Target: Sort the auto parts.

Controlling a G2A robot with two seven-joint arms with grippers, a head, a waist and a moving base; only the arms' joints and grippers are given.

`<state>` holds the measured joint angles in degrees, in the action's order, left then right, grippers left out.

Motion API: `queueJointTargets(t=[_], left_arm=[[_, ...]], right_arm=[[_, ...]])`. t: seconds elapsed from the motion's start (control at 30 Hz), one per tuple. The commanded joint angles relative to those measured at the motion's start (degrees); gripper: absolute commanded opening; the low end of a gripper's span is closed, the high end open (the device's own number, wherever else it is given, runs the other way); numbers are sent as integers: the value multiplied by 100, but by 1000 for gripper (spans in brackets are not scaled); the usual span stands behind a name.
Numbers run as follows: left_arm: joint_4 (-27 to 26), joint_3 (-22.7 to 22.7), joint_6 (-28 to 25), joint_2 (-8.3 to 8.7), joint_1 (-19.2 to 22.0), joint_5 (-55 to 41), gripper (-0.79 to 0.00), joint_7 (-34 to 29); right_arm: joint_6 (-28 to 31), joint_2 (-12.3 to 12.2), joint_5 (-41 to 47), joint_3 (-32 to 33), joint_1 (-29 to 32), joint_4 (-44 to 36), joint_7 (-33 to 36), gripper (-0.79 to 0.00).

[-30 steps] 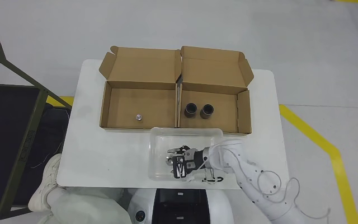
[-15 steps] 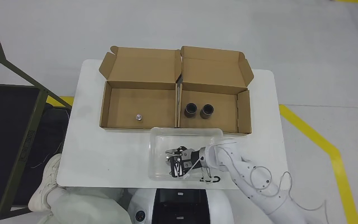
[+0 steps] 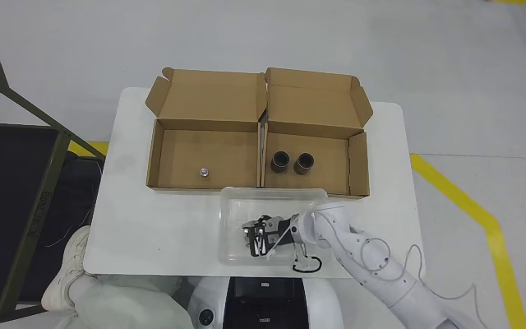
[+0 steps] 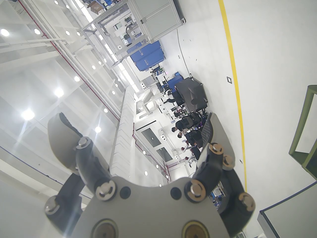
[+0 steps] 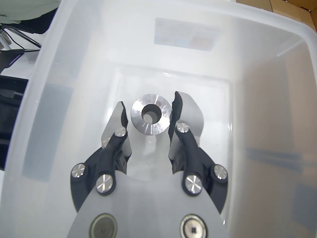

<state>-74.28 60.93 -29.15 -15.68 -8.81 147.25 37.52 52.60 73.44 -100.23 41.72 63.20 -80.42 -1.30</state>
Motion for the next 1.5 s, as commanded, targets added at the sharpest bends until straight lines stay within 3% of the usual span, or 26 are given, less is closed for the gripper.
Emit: queueJointTargets(t=[0.0, 0.07, 0.83, 1.23, 1.47], left_arm=[[0, 0, 0, 0, 0, 0, 0, 0], [0, 0, 0, 0, 0, 0, 0, 0], [0, 0, 0, 0, 0, 0, 0, 0], [0, 0, 0, 0, 0, 0, 0, 0], [0, 0, 0, 0, 0, 0, 0, 0]], right_arm=[[-19, 3, 24, -10, -26, 15, 8, -668], [-32, 4, 45, -15, -50, 8, 30, -785], [-278, -143, 1278, 678, 253, -1135, 965, -785], [-424, -162, 1531, 858, 111, -1391, 57, -785], [-898, -134, 1620, 964, 4, -1431, -726, -785]])
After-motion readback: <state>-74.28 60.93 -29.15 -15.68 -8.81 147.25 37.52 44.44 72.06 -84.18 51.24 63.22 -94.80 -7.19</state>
